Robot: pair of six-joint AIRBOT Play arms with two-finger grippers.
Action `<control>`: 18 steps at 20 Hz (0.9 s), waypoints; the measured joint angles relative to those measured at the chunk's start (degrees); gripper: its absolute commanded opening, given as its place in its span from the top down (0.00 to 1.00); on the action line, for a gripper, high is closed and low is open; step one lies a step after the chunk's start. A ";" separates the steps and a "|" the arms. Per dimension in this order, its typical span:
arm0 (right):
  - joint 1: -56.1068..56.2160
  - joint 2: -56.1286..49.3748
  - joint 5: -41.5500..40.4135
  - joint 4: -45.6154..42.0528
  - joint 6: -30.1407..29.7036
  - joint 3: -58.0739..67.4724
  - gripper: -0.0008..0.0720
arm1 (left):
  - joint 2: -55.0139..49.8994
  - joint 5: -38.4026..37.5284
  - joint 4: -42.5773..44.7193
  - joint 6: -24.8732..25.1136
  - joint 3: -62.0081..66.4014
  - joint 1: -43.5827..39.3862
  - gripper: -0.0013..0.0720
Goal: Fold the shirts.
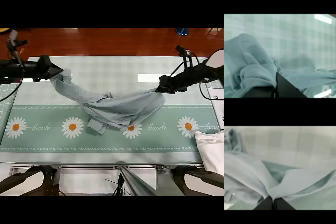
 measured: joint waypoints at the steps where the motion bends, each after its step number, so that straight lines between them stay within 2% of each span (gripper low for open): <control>1: 0.07 -1.46 -1.92 -0.09 0.39 -0.07 0.97 | -1.97 1.46 -0.55 0.09 -0.15 -0.33 0.95; 4: 0.17 -4.92 -7.65 -0.04 2.32 -0.17 0.97 | -7.21 3.41 -1.49 0.07 -0.39 -0.81 0.94; 6: 0.22 -6.69 -9.64 -0.11 2.97 -0.17 0.97 | -10.19 2.25 -2.01 0.07 -0.46 -0.98 0.88; 7: 0.28 -7.37 -10.16 -0.07 3.28 -0.17 0.97 | -11.72 1.46 -2.34 0.07 -0.48 -1.01 0.79; 8: 0.28 -7.93 -10.73 -0.09 3.48 -0.17 0.97 | -12.87 0.50 -2.36 0.07 -0.48 -1.03 0.63; 9: 0.17 -8.28 -11.10 -0.09 3.65 -0.17 0.94 | -13.86 -0.79 -2.58 0.04 -0.48 -0.94 0.61; 11: -0.28 -8.48 -11.19 0.20 3.80 0.33 0.61 | -14.99 -3.17 -2.91 0.07 0.31 -0.07 0.56; 12: -0.83 -8.28 -10.80 0.15 3.45 0.87 0.54 | -15.34 -4.68 -2.97 0.04 1.31 0.94 0.42; 13: -1.55 -7.78 -9.81 -0.04 2.45 1.62 0.50 | -15.56 -6.32 -2.93 0.04 2.62 2.19 0.42; 15: -3.69 -6.19 -6.47 -1.29 -0.17 3.78 0.50 | -15.76 -11.85 -3.10 0.04 6.12 5.77 0.43; 18: -8.55 -2.36 -0.50 -9.68 -2.86 6.49 0.50 | -14.93 -20.39 0.00 -1.09 9.38 11.67 0.43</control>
